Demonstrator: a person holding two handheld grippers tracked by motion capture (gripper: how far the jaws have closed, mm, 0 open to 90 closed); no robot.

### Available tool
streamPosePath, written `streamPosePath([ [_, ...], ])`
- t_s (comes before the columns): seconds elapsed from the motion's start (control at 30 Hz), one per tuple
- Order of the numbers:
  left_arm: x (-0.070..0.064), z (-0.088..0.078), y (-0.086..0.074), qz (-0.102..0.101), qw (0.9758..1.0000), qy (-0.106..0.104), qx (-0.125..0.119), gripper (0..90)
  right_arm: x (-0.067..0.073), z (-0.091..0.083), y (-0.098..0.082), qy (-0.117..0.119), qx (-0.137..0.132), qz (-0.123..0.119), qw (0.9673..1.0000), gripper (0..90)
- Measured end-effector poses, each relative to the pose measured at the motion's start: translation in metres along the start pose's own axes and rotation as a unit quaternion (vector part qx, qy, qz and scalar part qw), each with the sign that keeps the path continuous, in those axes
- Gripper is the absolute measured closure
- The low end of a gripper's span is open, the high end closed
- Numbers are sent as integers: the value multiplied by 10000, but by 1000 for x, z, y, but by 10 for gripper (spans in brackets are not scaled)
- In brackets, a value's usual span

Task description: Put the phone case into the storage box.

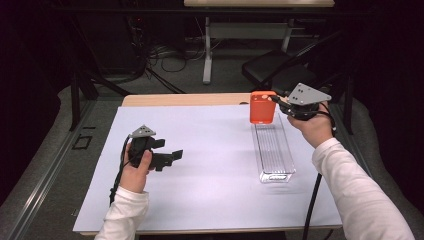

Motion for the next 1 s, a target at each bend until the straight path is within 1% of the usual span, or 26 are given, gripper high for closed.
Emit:
streamPosePath([
  [0.1,0,0,0,-9,10000,0,-14,156,-4,2,-3,-1,69,-36,10000,799],
  [0.23,0,1,0,-8,10000,13,-37,156,-9,6,-7,-18,154,6,9999,799],
  [0.33,-1,2,-1,-13,10000,9,-1,156,-14,8,-11,-64,233,18,9997,799],
  [0.5,0,3,-1,-43,10000,14,0,156,-20,9,-20,-122,262,82,9995,799],
  [0.67,0,3,-2,-64,10000,-45,2,156,-22,16,-30,-159,413,112,9990,799],
  [0.73,1,3,-2,-56,10000,-34,8,157,-22,20,-32,-158,458,123,9987,799],
  [0.9,2,4,-2,-57,10000,-52,54,156,-20,26,-35,-108,492,73,9987,799],
  [1.0,1,4,-2,-76,10000,-60,22,157,-19,29,-36,-89,458,13,9989,799],
])
Point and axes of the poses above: each handheld gripper's, and its own axes: z roughly forward along the jaws, y roughly out of its top, x roughly to its left, the point moved 2 cm from there along z, roughly forward along the jaws, and after that the axes turned 8 degrees about -z, right-handed, at the moved point
